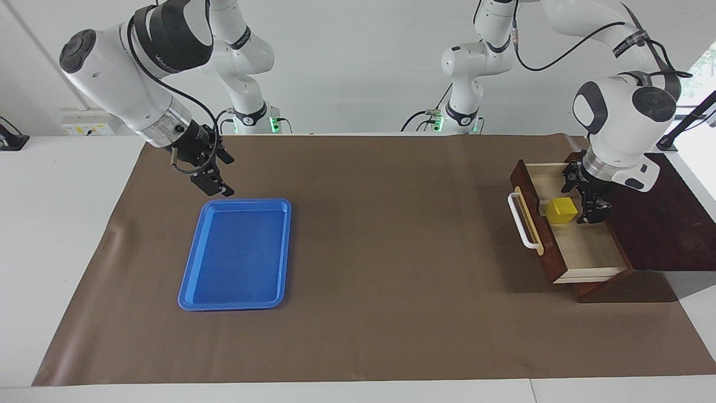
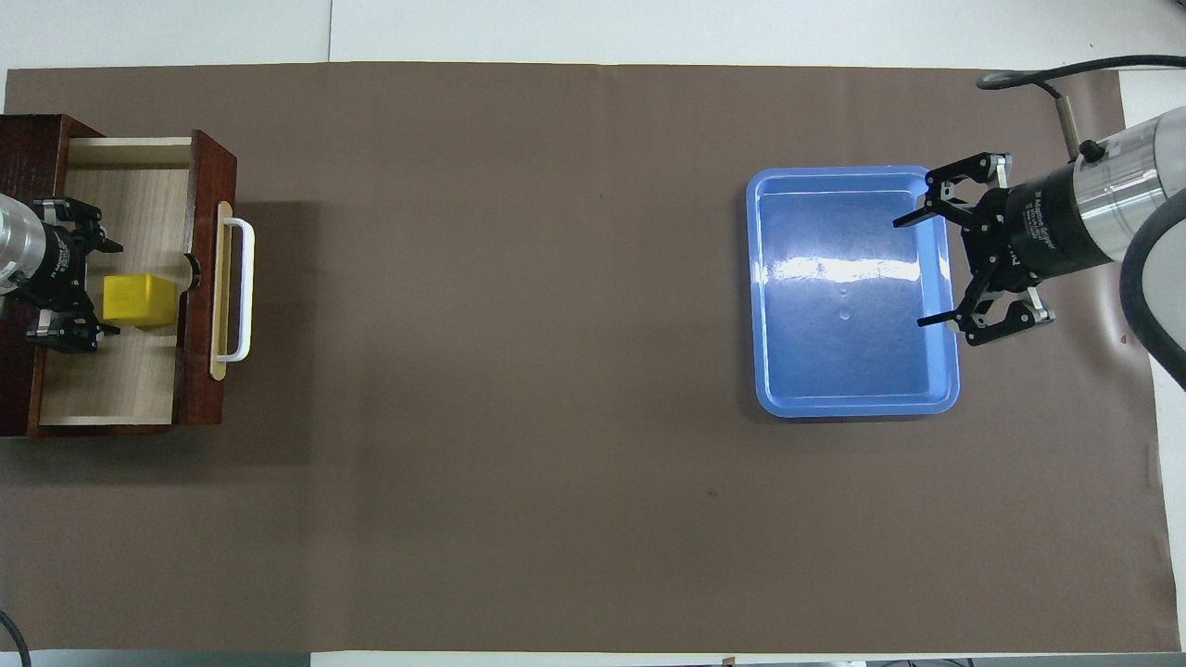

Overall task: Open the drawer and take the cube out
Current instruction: 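Grasp the yellow cube with the left gripper while the right gripper approaches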

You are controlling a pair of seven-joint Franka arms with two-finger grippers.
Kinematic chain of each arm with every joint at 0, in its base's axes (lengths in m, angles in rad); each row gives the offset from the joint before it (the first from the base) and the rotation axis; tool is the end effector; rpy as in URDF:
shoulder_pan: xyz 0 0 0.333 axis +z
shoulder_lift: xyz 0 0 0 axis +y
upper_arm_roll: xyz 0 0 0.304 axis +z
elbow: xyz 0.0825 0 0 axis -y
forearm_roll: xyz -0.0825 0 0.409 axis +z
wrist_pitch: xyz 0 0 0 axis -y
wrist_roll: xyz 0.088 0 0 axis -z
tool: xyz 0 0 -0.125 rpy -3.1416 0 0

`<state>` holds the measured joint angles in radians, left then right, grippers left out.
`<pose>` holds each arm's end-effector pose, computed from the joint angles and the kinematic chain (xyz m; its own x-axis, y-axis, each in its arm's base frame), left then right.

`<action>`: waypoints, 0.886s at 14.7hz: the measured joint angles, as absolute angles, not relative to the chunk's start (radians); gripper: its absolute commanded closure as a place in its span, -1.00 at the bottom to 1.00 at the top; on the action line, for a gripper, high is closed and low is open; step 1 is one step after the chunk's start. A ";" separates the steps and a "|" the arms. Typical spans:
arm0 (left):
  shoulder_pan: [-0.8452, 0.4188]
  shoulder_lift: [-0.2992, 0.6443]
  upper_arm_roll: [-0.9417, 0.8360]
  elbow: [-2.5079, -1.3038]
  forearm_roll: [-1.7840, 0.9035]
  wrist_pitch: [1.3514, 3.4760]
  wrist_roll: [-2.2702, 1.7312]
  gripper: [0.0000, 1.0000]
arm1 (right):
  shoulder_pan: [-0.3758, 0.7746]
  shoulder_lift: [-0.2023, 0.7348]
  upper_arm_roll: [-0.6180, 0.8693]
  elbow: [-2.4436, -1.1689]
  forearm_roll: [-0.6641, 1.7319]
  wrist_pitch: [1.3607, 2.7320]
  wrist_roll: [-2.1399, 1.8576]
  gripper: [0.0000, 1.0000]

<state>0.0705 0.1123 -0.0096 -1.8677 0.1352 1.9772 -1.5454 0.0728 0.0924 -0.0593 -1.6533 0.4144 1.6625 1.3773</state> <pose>0.6102 0.0481 0.4142 0.0185 0.9923 0.1224 0.9998 -0.0176 -0.0092 0.6056 0.0562 0.5158 0.1351 -0.9058 -0.4016 -0.9881 -0.1534 0.0134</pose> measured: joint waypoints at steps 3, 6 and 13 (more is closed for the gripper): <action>0.070 0.111 -0.013 -1.883 0.135 1.986 -1.545 -1.00 | 0.080 0.157 -0.057 -1.617 0.497 1.666 1.386 -1.00; 0.070 0.104 -0.013 -1.902 0.135 1.998 -1.545 -1.00 | 0.114 0.242 -0.056 -1.563 0.574 1.702 1.391 -1.00; 0.070 0.086 -0.013 -1.928 0.135 2.012 -1.547 1.00 | 0.227 0.275 -0.051 -1.556 0.620 1.736 1.465 -1.00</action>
<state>0.0701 0.0863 -0.0132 -1.9279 0.1353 2.0116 -1.5467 0.2268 0.2755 -0.0512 -1.5555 0.6204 1.7360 1.4648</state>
